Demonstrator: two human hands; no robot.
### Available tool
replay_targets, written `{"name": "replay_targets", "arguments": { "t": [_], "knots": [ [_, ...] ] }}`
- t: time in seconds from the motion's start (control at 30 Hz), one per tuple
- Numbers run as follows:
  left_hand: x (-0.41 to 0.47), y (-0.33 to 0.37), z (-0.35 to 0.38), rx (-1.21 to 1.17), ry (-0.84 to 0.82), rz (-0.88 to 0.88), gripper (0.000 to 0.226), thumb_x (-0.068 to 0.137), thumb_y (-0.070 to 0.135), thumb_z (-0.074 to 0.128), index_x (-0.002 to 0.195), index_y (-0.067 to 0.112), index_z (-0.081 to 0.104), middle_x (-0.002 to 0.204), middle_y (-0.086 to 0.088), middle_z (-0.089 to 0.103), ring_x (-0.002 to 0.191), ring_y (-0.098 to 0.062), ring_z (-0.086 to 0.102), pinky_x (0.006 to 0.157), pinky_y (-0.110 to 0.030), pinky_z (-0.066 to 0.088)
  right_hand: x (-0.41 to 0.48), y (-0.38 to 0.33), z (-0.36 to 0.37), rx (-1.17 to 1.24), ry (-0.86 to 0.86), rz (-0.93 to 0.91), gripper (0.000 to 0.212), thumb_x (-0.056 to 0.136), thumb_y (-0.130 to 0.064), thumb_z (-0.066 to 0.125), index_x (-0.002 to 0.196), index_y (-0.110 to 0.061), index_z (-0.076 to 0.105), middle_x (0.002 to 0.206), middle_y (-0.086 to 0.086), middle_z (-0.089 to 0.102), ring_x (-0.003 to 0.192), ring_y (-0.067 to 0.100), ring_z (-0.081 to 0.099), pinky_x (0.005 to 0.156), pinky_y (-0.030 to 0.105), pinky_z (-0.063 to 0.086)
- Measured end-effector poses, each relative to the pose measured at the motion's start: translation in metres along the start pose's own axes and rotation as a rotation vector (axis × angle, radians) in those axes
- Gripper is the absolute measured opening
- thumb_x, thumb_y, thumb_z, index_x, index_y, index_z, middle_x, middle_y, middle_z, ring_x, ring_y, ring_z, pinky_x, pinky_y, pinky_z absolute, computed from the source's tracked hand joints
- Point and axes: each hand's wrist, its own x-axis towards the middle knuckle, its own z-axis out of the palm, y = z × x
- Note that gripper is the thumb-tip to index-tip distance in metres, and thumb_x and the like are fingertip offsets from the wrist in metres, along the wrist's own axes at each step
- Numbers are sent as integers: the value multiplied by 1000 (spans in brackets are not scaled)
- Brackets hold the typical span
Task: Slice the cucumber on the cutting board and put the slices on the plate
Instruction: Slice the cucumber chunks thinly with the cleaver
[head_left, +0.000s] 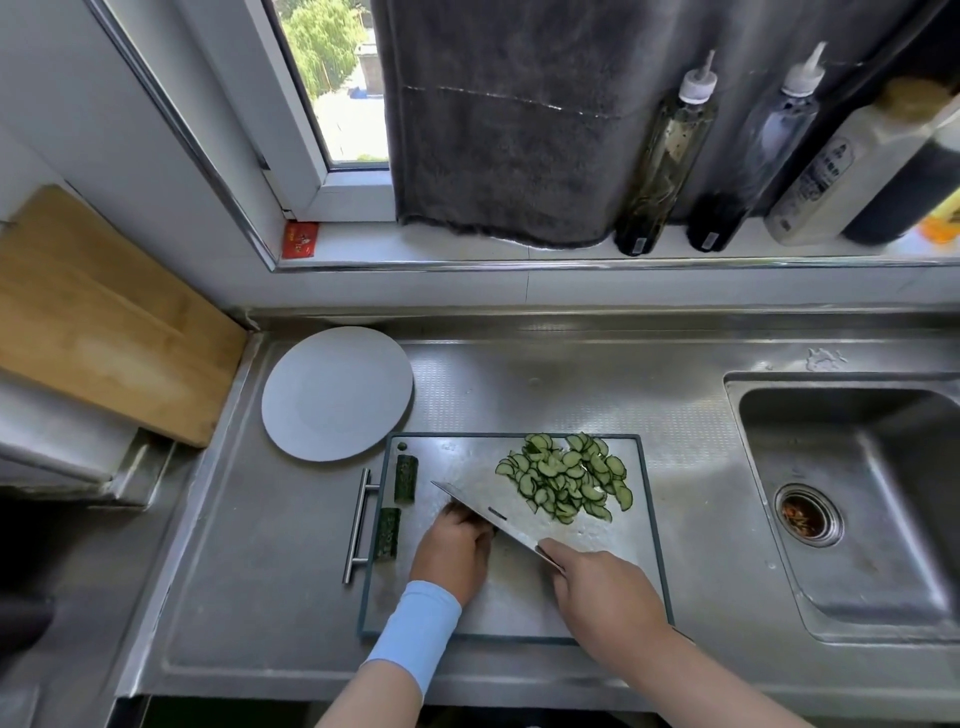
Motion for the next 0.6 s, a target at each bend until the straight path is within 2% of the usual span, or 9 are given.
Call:
{"name": "replay_targets", "arguments": {
  "t": [0.17,0.27,0.43,0.6],
  "knots": [
    [-2,-1,3,-27,5,-43,17,65,5,83,74,19,77,87,-2,69,81,-23,66,67,-24,54,0,-1,1,-16,12,-7,33,98,-26,37,127,-34,49,95,5,69,84,29,61,64,37,41],
    [-2,-1,3,-33,4,-44,17,66,5,82,76,19,77,87,-2,69,82,-22,66,68,-24,54,-1,-1,-1,-19,12,-8,34,99,-26,37,130,-33,48,96,5,70,85,29,62,67,37,45],
    [-1,-2,4,-30,4,-41,18,67,6,81,79,19,77,87,-2,69,84,-22,65,68,-24,54,0,-1,-4,-18,6,-10,31,98,-25,38,125,-35,50,94,3,69,84,28,60,64,36,40],
    [-1,0,3,-28,17,-16,23,64,6,84,80,20,77,87,0,69,82,-22,66,66,-23,54,-1,-1,-5,-16,0,-4,33,98,-26,38,128,-35,49,97,3,69,88,28,61,68,36,44]
  ]
}}
